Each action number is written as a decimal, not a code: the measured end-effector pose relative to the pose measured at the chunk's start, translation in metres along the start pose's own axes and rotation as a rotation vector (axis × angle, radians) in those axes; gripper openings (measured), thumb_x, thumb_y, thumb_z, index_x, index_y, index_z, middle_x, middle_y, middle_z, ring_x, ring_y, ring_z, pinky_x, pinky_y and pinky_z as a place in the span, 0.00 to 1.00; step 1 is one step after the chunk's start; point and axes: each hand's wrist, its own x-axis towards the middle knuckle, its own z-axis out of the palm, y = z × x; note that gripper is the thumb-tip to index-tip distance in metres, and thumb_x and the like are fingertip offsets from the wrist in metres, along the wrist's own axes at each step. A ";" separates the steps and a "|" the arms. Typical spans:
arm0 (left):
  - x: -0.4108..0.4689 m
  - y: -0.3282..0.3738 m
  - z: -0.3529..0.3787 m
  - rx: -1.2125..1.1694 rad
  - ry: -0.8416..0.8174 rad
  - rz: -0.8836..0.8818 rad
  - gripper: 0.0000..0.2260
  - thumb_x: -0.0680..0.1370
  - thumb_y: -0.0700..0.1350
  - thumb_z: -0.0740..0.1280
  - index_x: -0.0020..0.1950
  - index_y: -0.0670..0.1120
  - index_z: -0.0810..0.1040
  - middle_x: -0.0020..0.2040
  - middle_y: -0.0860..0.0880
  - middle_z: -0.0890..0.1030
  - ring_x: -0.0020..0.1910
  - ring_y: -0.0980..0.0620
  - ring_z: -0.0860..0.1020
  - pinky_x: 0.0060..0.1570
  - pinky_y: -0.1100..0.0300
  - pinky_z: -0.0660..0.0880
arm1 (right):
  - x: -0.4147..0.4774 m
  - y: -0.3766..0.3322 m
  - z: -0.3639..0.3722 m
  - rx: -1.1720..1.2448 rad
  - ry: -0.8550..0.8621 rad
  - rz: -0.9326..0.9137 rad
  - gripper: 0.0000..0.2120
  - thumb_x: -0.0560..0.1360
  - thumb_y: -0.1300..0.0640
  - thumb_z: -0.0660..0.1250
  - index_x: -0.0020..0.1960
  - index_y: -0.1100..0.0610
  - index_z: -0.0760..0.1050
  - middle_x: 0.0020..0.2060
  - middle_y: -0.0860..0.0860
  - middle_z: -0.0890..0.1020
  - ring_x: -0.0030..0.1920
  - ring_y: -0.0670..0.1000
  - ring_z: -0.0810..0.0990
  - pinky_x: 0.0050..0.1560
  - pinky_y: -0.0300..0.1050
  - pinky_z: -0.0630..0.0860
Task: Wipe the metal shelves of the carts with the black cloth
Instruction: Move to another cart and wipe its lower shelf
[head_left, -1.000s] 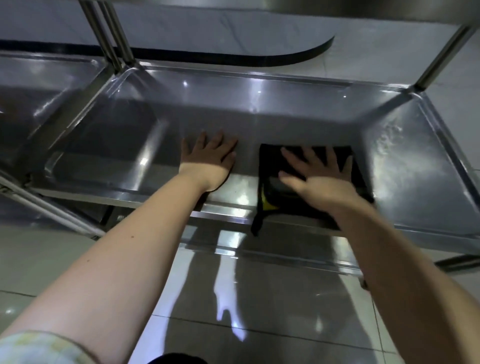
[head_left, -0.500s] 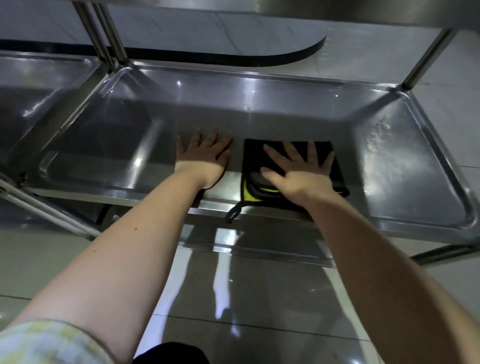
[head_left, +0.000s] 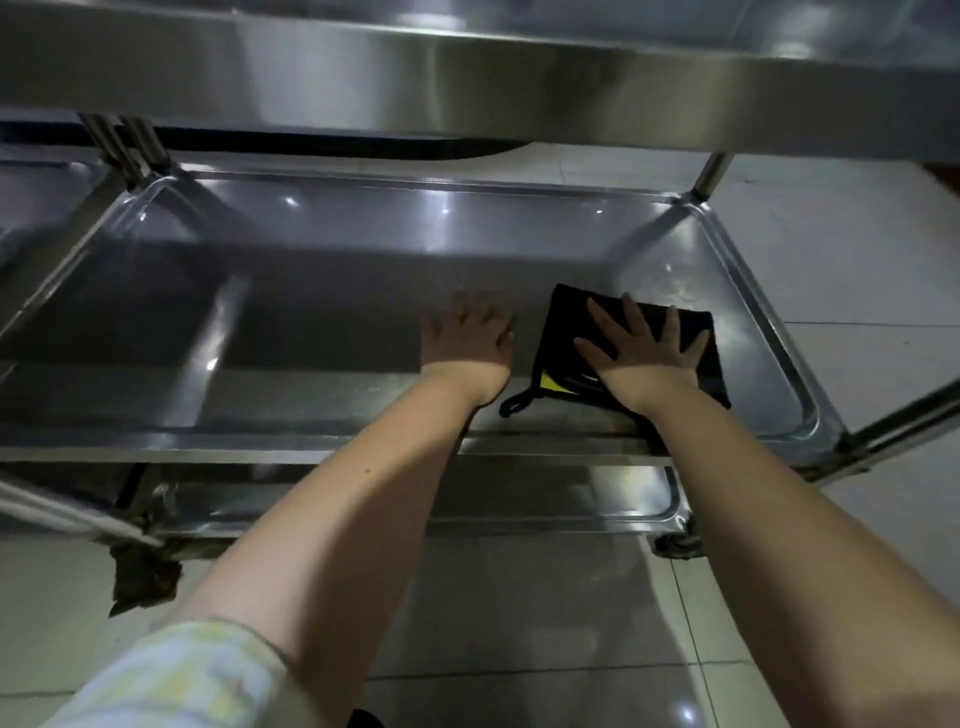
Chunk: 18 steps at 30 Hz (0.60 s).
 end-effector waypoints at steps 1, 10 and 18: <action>0.002 -0.001 0.003 0.005 0.011 -0.013 0.21 0.84 0.52 0.49 0.79 0.59 0.58 0.82 0.52 0.51 0.80 0.44 0.46 0.73 0.36 0.41 | 0.000 0.001 0.000 -0.002 0.003 0.000 0.30 0.76 0.27 0.42 0.75 0.29 0.36 0.79 0.41 0.39 0.78 0.63 0.35 0.71 0.73 0.35; 0.005 0.001 0.010 0.051 0.012 -0.022 0.23 0.84 0.54 0.46 0.80 0.61 0.48 0.82 0.54 0.47 0.80 0.45 0.45 0.74 0.37 0.39 | 0.049 -0.004 -0.008 0.038 0.076 0.002 0.31 0.77 0.28 0.43 0.77 0.32 0.40 0.80 0.43 0.42 0.77 0.66 0.38 0.69 0.76 0.37; 0.010 0.000 0.007 0.055 -0.002 -0.037 0.23 0.84 0.54 0.46 0.80 0.62 0.49 0.82 0.55 0.47 0.80 0.46 0.45 0.74 0.36 0.40 | 0.024 -0.009 -0.002 0.032 0.024 -0.073 0.31 0.76 0.26 0.43 0.76 0.30 0.40 0.80 0.43 0.42 0.77 0.65 0.36 0.68 0.76 0.34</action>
